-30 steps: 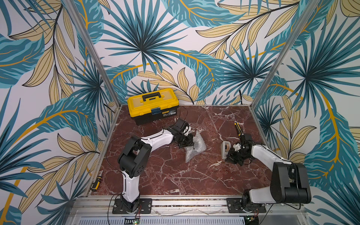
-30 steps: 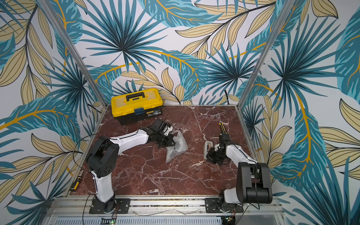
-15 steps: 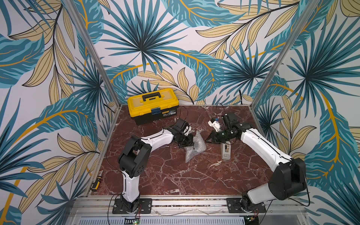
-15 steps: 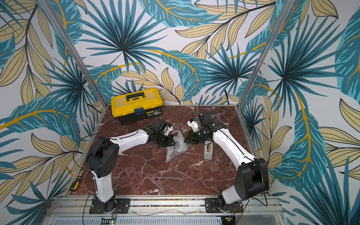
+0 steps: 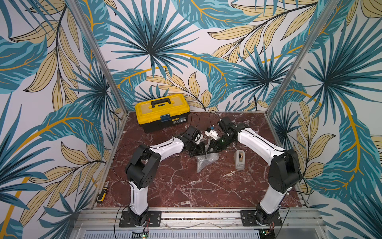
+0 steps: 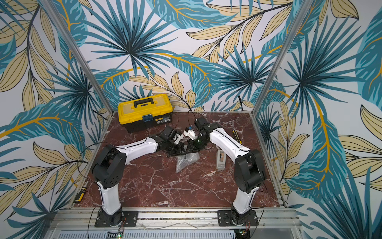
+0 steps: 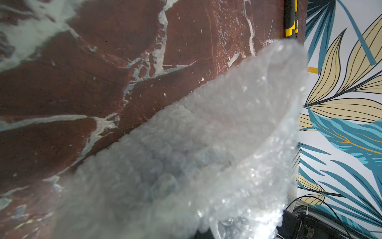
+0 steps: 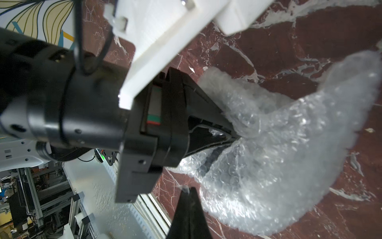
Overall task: Wrap mugs in bubble wrap
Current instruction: Stick the tape on the bubble wrap.
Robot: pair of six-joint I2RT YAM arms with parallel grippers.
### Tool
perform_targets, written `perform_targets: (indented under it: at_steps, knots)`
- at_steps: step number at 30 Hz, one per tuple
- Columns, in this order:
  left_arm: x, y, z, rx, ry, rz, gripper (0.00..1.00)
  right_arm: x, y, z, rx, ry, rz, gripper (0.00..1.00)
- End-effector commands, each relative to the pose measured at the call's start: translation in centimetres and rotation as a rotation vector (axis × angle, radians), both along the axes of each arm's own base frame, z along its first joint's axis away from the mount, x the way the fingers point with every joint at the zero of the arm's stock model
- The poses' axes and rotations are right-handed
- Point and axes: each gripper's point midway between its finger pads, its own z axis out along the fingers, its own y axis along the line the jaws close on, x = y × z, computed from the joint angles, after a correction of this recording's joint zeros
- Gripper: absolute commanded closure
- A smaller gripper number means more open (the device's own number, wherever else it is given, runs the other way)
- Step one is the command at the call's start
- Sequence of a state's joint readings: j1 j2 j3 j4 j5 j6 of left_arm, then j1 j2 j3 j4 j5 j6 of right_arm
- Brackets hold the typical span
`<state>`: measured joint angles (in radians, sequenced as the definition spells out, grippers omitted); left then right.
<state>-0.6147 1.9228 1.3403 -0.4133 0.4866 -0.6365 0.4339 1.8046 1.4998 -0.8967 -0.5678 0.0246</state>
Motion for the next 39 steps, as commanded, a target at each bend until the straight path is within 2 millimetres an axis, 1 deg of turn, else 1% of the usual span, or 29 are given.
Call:
perform_targets:
  at_steps: [1, 12, 16, 20, 26, 31, 39]
  knots:
    - [-0.8, 0.5, -1.2, 0.053, 0.037, -0.009, 0.98, -0.2, -0.5, -1.3, -0.062, 0.030, 0.021, 1.00]
    - [-0.8, 0.6, -0.8, 0.049, 0.032, -0.005, 0.98, 1.6, 0.3, -3.1, -0.083, 0.077, -0.004, 1.00]
    - [-0.9, 0.6, -0.8, 0.049, 0.033, -0.005, 0.98, 2.2, 0.0, -4.5, -0.128, 0.111, -0.035, 1.00]
    - [-0.9, 0.7, -0.6, 0.047, 0.031, -0.003, 0.98, 2.6, -0.3, -5.4, -0.161, 0.140, -0.071, 1.00]
    - [-1.1, 0.8, -0.4, 0.048, 0.028, -0.002, 0.98, 3.1, -1.1, -6.4, -0.222, 0.162, -0.135, 1.00]
    - [-1.1, 0.7, 0.3, 0.041, 0.011, -0.002, 0.98, 3.2, -1.5, -7.1, -0.256, 0.178, -0.174, 1.00]
    - [-1.0, 0.4, 2.2, 0.023, -0.037, -0.007, 0.86, 3.4, -1.5, -7.6, -0.261, 0.186, -0.194, 1.00]
